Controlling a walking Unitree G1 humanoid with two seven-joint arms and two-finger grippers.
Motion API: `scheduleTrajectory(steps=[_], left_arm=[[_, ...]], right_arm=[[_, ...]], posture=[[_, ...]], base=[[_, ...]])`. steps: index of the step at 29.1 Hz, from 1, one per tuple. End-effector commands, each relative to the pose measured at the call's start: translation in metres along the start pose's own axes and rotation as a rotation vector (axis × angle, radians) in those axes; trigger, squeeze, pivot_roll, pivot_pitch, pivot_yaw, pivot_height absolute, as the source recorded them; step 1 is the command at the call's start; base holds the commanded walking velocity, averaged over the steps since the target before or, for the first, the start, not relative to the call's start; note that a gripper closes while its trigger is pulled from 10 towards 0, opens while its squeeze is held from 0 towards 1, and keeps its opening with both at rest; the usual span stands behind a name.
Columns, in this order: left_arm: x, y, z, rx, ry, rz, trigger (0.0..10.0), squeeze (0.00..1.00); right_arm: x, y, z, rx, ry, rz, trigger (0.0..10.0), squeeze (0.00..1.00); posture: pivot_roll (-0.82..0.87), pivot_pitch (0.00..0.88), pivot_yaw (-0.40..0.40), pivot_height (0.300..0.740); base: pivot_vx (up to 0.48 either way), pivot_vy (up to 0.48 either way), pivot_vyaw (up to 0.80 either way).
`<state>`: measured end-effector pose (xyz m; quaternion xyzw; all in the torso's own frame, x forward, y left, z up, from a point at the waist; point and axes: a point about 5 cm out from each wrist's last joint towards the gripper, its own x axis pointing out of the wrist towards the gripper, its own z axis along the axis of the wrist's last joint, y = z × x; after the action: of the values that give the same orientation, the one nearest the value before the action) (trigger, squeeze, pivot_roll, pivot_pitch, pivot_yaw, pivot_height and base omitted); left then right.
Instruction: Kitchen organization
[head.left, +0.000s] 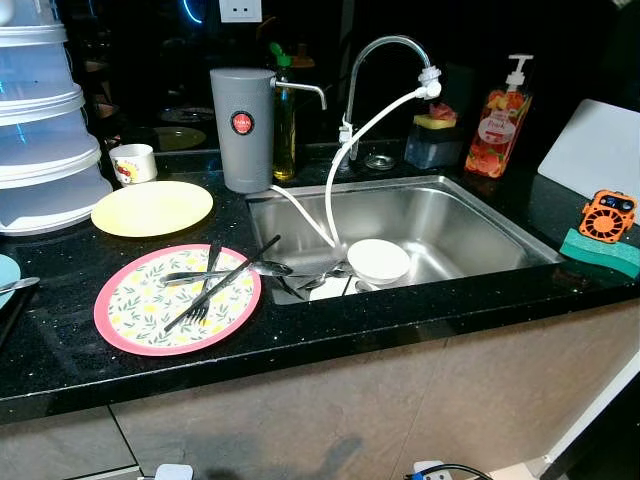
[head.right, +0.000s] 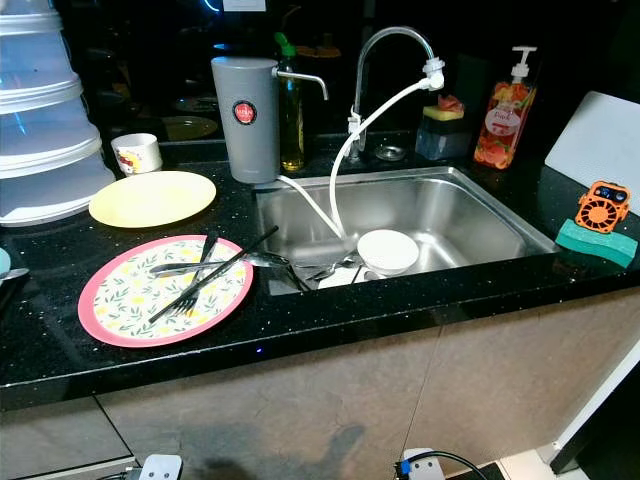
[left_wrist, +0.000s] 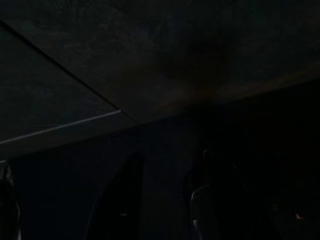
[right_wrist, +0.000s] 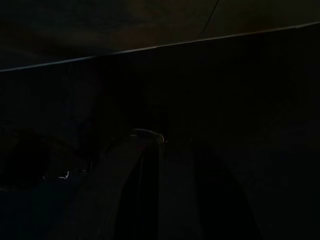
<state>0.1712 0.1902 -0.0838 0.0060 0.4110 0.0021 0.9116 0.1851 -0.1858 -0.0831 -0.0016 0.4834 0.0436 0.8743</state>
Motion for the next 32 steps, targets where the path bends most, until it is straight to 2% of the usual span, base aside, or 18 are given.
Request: scheduleTrajectory(steps=[1, 10, 12, 13, 14, 15, 19, 23, 25, 28, 29, 31, 32], left_arm=[[-0.001, 0.001, -0.003, -0.001, 0.013, 0.008, 10.0, 0.00], [-0.001, 0.001, -0.002, -0.006, 0.005, 0.013, 10.0, 0.00], [-0.001, 0.001, -0.003, -0.005, 0.005, 0.014, 10.0, 0.00], [-0.001, 0.001, -0.003, -0.005, 0.005, 0.014, 10.0, 0.00], [-0.001, 0.000, -0.004, -0.011, 0.005, 0.018, 10.0, 0.00], [-0.001, 0.000, -0.004, -0.011, 0.005, 0.018, 10.0, 0.00], [-0.003, 0.001, -0.008, -0.002, 0.007, 0.033, 10.0, 0.00], [-0.004, 0.002, -0.010, 0.002, 0.009, 0.034, 10.0, 0.00], [-0.004, 0.002, -0.008, 0.002, -0.008, 0.037, 10.0, 0.00], [-0.004, 0.002, -0.005, -0.010, -0.029, 0.038, 10.0, 0.00], [-0.003, 0.001, -0.003, -0.014, -0.033, 0.035, 10.0, 0.00], [-0.002, 0.002, 0.000, -0.019, -0.043, 0.032, 10.0, 0.00], [-0.002, 0.005, 0.003, 0.000, -0.055, 0.040, 10.0, 0.00]], right_arm=[[-0.001, -0.003, 0.000, -0.003, 0.008, -0.005, 10.0, 0.00], [0.000, 0.000, -0.003, -0.020, 0.017, 0.000, 10.0, 0.00], [0.000, -0.001, -0.001, -0.089, 0.008, -0.018, 10.0, 0.00], [0.000, -0.001, -0.001, -0.089, 0.008, -0.018, 10.0, 0.00], [0.000, -0.002, -0.002, -0.137, 0.013, -0.016, 10.0, 0.00], [0.000, -0.002, -0.002, -0.137, 0.013, -0.016, 10.0, 0.00], [-0.001, 0.000, -0.005, -0.042, 0.023, 0.023, 10.0, 0.00], [0.000, -0.002, 0.002, 0.020, -0.004, 0.013, 10.0, 0.00], [0.000, -0.001, 0.006, 0.073, -0.014, 0.024, 10.0, 0.00], [0.000, 0.000, 0.005, 0.100, -0.008, 0.027, 10.0, 0.00], [0.000, 0.001, 0.003, 0.137, -0.004, 0.034, 10.0, 0.00], [0.001, 0.003, 0.001, 0.150, 0.000, 0.038, 10.0, 0.00], [0.001, 0.008, -0.003, 0.186, 0.011, 0.047, 10.0, 0.00]], posture=[[0.02, 0.000, -0.032, 0.740], [0.03, 0.000, -0.036, 0.740], [0.03, 0.000, -0.047, 0.740], [0.03, 0.000, -0.047, 0.740], [0.03, 0.003, -0.057, 0.740], [0.03, 0.003, -0.057, 0.740], [0.03, 0.001, -0.063, 0.740], [0.03, 0.014, -0.048, 0.740], [0.03, 0.011, -0.046, 0.740], [0.03, 0.008, -0.045, 0.740], [0.03, 0.007, -0.044, 0.740], [0.03, 0.011, -0.036, 0.740], [0.02, 0.027, -0.018, 0.740]], base=[[0.000, 0.000, 0.00], [0.000, 0.000, 0.00], [0.000, 0.000, 0.00], [0.000, 0.000, 0.00], [0.000, 0.000, 0.00], [0.000, 0.000, 0.00], [0.000, 0.000, 0.00], [0.000, 0.000, 0.00], [0.000, 0.000, 0.00], [0.000, 0.000, 0.00], [0.000, 0.000, 0.00], [0.000, 0.000, 0.00], [0.000, 0.000, 0.00]])
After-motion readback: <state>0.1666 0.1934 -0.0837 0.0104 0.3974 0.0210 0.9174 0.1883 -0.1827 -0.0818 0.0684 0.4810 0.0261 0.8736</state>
